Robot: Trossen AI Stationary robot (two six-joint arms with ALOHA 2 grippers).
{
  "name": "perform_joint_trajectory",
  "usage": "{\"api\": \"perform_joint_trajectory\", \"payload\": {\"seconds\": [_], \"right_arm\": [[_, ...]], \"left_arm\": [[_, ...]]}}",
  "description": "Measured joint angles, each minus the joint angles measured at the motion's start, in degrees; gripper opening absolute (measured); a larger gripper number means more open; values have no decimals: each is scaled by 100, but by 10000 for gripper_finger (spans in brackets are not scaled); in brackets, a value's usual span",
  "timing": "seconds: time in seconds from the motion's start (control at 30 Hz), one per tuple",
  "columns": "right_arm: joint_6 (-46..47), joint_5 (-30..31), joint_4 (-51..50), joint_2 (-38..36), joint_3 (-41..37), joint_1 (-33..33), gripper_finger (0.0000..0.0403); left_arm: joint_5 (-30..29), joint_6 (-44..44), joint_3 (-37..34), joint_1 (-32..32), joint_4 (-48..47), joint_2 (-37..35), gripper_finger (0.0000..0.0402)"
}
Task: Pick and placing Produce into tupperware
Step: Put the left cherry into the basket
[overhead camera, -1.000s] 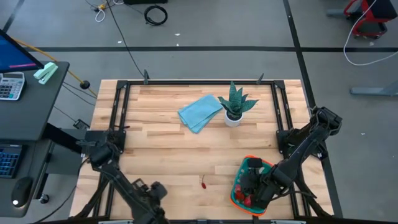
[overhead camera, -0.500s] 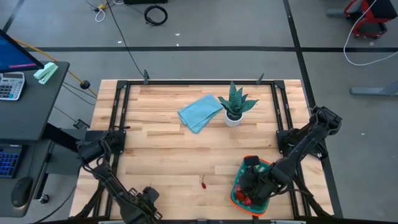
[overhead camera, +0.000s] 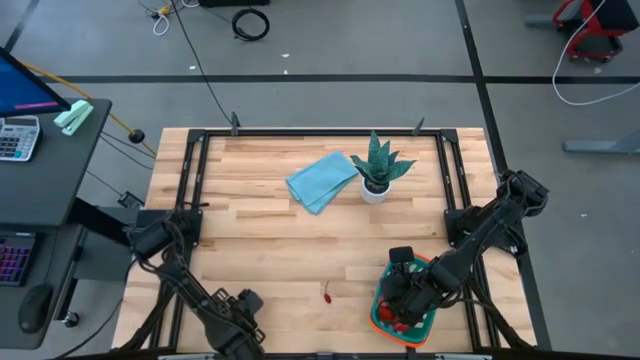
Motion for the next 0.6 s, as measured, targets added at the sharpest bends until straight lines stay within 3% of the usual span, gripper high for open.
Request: {"api": "perform_joint_trajectory", "payload": {"seconds": [0.3, 0.5, 0.6], "right_arm": [[10, 0, 0, 0, 0, -2, 162], [54, -46, -56, -9, 2, 0, 162], [79, -465, -417, -163, 2, 0, 162]], "left_arm": [[0, 196, 0, 131, 4, 2, 184], [1, 177, 0, 222, 51, 2, 100], [7, 181, 2, 305, 51, 2, 40]]}}
